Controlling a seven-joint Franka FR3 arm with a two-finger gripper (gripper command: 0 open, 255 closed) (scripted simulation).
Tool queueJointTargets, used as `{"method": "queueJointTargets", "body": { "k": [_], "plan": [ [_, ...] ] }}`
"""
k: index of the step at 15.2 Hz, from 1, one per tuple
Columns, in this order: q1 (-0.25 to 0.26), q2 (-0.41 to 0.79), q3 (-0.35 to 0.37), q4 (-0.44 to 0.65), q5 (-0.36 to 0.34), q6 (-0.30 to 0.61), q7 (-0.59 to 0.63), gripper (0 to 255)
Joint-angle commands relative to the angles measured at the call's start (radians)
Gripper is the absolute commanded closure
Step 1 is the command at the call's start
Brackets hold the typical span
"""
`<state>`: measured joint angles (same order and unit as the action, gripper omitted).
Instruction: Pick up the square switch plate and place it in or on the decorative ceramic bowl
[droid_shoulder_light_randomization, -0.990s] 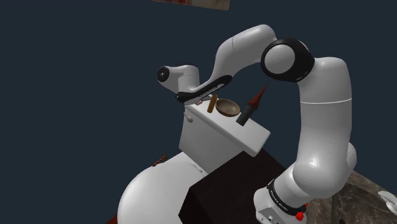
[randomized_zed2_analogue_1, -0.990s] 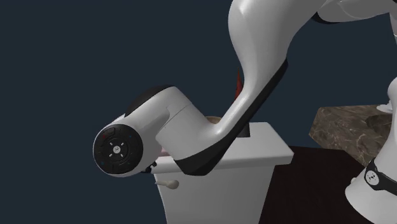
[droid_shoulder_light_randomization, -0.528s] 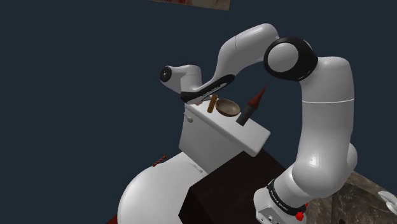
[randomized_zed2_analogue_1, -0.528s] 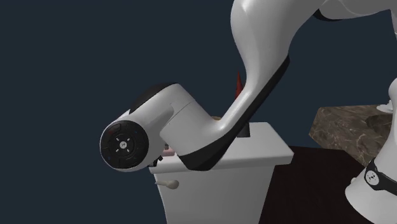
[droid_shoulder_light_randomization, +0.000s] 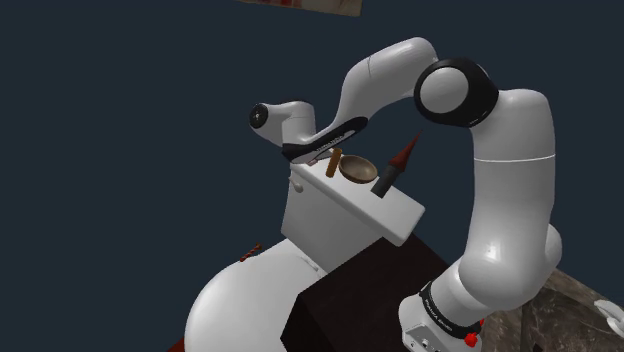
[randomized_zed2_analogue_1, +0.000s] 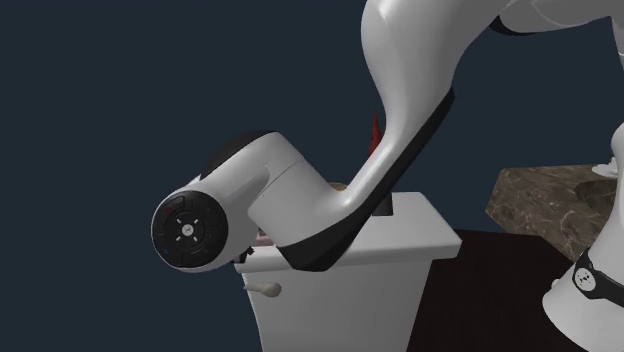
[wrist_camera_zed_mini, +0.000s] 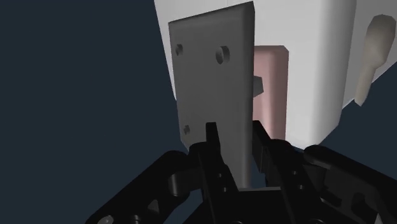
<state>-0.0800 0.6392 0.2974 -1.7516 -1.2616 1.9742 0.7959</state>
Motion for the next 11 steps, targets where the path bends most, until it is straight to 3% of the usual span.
{"method": "queueJointTargets", "body": {
  "k": [1,11],
  "plan": [
    [-0.016,-0.011,0.005,0.018,0.007,0.001,-0.11,255],
    [-0.035,-0.099,0.033,0.009,0.055,-0.034,-0.187,255]
  ]
}}
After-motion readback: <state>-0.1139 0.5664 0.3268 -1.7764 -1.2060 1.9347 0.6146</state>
